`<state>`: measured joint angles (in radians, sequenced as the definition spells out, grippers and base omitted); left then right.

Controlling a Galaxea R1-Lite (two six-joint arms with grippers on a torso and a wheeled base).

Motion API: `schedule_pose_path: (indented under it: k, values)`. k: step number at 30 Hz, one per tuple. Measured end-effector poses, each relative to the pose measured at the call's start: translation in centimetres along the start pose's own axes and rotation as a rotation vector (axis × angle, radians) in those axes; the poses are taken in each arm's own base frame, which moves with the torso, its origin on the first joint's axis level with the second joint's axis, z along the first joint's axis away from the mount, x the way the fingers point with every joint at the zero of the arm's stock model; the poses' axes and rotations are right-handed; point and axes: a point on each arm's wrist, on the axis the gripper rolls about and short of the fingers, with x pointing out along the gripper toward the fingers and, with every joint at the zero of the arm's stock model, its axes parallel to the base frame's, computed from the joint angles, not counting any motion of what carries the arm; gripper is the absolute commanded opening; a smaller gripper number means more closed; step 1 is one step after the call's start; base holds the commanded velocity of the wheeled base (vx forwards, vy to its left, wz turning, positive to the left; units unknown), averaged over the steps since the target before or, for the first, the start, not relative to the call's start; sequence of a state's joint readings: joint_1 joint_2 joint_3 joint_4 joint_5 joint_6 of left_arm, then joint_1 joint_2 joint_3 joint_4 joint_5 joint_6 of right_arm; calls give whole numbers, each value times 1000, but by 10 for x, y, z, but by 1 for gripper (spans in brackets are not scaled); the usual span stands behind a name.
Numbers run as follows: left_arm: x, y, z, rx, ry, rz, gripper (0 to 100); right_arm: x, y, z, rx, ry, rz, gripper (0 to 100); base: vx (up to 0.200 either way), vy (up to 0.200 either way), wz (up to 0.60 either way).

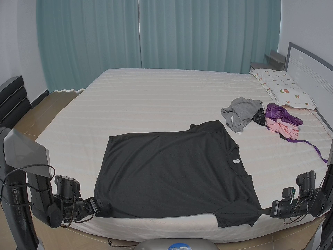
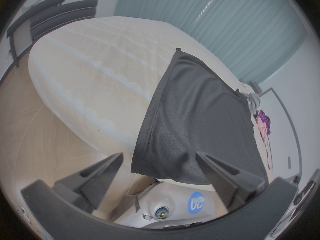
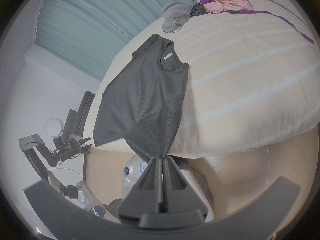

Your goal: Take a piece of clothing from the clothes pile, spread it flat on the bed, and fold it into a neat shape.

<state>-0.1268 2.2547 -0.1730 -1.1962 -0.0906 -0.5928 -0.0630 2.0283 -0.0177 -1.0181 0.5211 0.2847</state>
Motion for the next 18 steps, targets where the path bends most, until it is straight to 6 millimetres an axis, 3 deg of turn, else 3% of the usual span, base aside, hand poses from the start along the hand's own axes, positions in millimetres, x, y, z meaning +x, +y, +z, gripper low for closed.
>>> schedule_pose_path:
  k: [10, 18]
  values:
    - [5, 4, -6, 184, -17, -64, 100, 0, 1, 2, -2, -18, 6, 0, 0, 0, 0]
    - [3, 6, -16, 234, 22, -152, 100, 0, 1, 3, -2, -22, 7, 0, 0, 0, 0]
